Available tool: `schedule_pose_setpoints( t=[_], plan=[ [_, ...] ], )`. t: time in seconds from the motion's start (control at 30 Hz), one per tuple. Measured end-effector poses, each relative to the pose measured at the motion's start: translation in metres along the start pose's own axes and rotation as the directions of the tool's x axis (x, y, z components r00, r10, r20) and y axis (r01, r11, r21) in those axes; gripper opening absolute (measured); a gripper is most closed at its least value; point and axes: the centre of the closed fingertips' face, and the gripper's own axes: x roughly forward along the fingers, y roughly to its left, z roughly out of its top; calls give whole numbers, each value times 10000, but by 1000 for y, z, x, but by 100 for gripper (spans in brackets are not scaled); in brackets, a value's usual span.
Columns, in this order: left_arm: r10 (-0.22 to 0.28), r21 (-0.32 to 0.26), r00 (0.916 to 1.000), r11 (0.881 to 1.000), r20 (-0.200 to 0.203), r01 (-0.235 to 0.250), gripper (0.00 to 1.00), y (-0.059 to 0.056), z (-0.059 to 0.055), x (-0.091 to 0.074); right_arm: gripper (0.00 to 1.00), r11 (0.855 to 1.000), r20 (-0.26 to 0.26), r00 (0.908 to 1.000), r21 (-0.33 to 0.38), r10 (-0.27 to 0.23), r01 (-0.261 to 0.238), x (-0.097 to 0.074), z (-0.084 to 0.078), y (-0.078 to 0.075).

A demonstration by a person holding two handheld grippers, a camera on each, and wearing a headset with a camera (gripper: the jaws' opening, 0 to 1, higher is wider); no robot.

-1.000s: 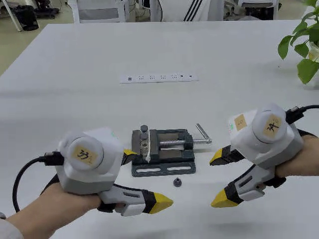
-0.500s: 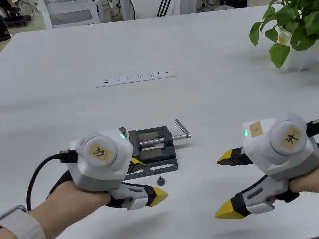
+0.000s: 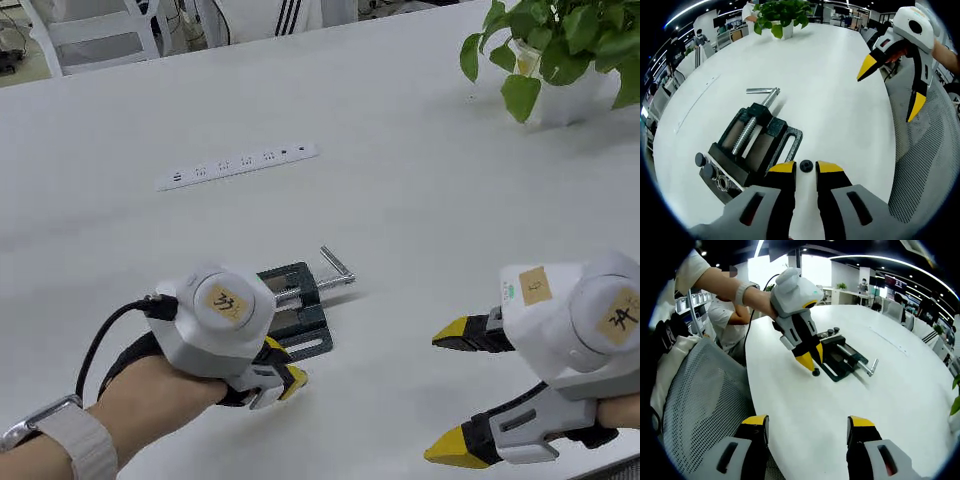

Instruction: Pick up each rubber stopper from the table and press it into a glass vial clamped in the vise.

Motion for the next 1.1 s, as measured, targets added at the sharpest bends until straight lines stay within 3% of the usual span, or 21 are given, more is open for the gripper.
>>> schedule_pose_setpoints(
  t=[0.33,0.6,0.93,1.1],
  plan=[
    [44,-111,9986,9999,-527,-50,10,3,-1,7,58,9998,135,9999,176,-65,62,-2,-2,-5],
    [-218,-228,9957,9995,-898,198,7,1,-5,11,57,9995,179,9998,304,-50,45,-2,-5,-5],
    [-346,-306,9945,9990,-987,317,6,1,-5,10,55,9994,131,9999,346,-69,64,1,-6,-3],
    [-444,-631,9946,9973,-938,385,5,2,-6,10,55,9994,94,10000,333,-12,9,4,-5,-1]
  ],
)
